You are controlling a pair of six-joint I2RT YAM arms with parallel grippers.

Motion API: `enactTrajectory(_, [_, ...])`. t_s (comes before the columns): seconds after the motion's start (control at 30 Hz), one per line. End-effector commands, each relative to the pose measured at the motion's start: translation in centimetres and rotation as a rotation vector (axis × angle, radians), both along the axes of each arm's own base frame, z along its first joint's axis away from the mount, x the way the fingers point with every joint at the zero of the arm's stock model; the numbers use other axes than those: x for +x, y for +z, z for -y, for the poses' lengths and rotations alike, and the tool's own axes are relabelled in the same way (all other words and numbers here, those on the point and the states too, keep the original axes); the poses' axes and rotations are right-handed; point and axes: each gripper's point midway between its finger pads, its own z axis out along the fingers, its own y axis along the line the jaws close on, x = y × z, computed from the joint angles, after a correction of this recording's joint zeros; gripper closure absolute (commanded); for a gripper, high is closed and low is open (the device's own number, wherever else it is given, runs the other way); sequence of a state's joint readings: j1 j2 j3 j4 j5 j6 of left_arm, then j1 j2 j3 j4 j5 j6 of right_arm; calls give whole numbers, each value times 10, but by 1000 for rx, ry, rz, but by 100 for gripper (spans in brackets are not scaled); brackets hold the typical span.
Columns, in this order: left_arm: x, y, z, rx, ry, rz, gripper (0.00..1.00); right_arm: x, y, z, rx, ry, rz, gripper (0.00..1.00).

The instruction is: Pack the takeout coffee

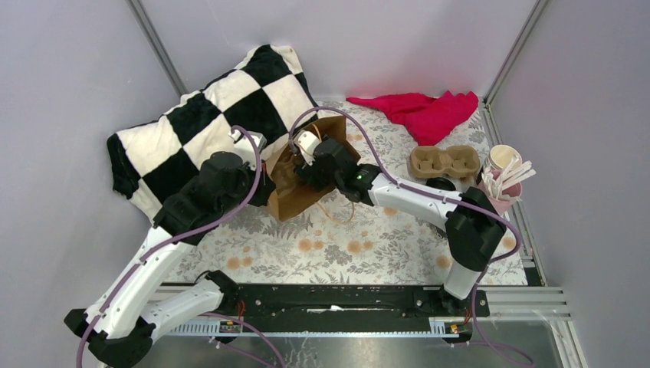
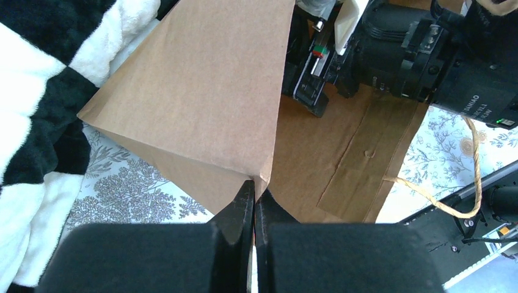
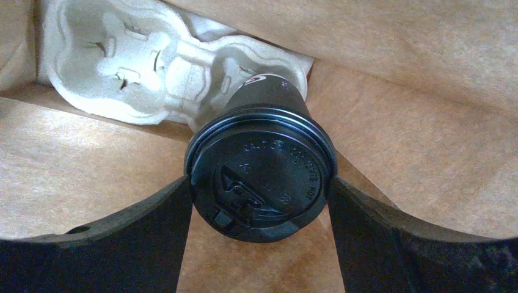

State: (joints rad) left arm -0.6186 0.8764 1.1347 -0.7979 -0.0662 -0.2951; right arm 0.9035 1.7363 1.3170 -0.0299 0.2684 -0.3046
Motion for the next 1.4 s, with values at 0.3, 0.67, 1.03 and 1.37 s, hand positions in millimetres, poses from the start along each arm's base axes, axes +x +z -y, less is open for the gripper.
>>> enactTrajectory(0.3, [2, 10, 3, -16, 12, -10, 100, 5, 3, -18, 174, 17, -36, 45])
enactTrajectory(0.67, [2, 10, 2, -4, 11, -20, 100, 19, -5, -28, 200, -2, -20, 45])
enactTrajectory(1.03, [2, 10, 2, -6, 13, -25, 100, 36, -4, -37, 253, -18, -24, 44])
enactTrajectory(1.37, [2, 9, 3, -8, 15, -32, 100, 35, 5, -41, 302, -11, -42, 44])
